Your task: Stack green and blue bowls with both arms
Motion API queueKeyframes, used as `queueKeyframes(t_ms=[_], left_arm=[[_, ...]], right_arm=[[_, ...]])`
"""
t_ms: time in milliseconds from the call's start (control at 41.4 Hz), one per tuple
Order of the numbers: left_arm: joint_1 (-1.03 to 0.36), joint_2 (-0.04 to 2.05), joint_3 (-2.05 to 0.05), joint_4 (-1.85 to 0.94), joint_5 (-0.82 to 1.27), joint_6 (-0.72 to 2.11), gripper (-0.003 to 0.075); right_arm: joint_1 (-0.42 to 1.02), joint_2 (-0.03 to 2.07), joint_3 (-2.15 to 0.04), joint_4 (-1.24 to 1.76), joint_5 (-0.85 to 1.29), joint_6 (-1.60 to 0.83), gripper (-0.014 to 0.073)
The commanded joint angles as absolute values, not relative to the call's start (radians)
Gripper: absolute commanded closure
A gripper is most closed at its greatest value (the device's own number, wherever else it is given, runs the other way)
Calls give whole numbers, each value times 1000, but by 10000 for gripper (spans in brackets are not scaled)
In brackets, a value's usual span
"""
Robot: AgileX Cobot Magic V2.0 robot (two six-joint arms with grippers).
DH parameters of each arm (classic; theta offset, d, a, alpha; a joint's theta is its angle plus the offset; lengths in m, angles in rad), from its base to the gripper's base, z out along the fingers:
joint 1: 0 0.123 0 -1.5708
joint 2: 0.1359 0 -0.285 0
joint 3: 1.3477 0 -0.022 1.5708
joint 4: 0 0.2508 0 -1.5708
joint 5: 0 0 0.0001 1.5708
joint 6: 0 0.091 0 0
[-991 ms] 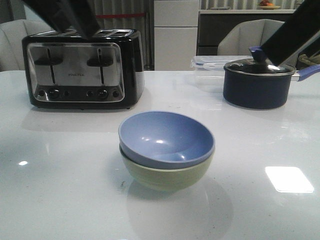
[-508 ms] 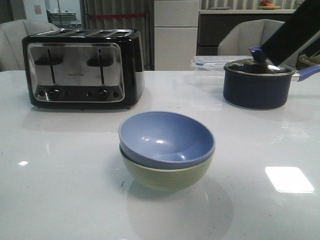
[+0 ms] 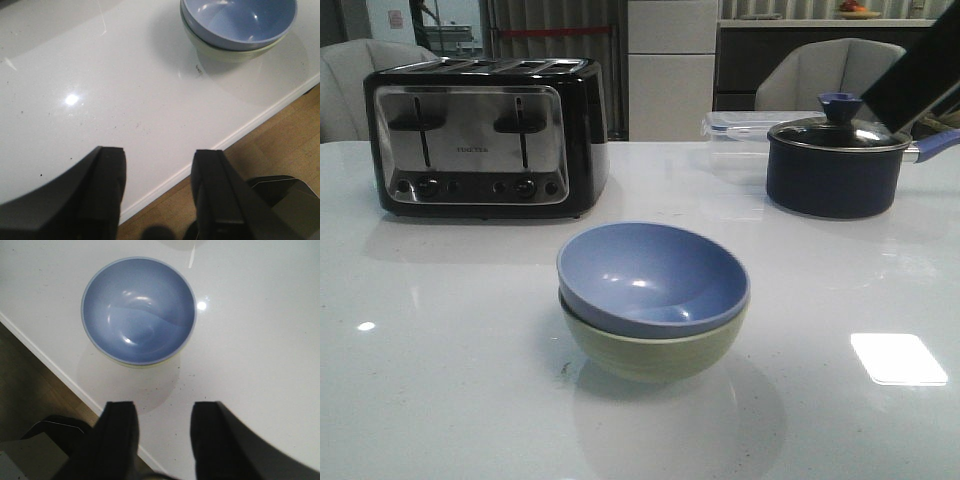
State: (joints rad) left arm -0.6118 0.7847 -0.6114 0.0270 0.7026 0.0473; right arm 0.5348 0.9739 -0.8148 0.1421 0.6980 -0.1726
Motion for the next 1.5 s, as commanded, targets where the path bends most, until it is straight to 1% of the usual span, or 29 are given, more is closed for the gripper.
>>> queueKeyframes(t_ms=[0, 121, 193, 218, 290, 798, 967, 1088, 1209, 1403, 1475], left_arm=[[-618, 779, -640, 28, 616, 36, 460], [-618, 779, -640, 28, 612, 36, 570], [-618, 779, -640, 28, 612, 36, 624], [-618, 779, -640, 28, 612, 36, 631], [-618, 779, -640, 22, 615, 36, 627], [-618, 779, -639, 17, 615, 36, 627], [-614, 739, -638, 19, 615, 38, 627], [-537, 655, -633, 49, 607, 38, 627], [-425, 549, -591, 47, 519, 38, 627], [-225, 317, -431, -11, 350, 38, 627], [-178, 236, -360, -17, 315, 38, 627]], right_arm=[[535, 956, -842, 137, 648, -185, 365], [535, 956, -842, 137, 648, -185, 470], [535, 956, -842, 137, 648, -185, 514], [535, 956, -842, 137, 648, -185, 524], [535, 956, -842, 137, 648, -185, 542], [535, 956, -842, 137, 648, -185, 541], [535, 956, -842, 137, 648, -185, 541], [535, 956, -842, 137, 648, -185, 541], [535, 956, -842, 137, 648, -185, 541], [535, 956, -842, 137, 648, -185, 541], [535, 956, -842, 137, 648, -185, 541]])
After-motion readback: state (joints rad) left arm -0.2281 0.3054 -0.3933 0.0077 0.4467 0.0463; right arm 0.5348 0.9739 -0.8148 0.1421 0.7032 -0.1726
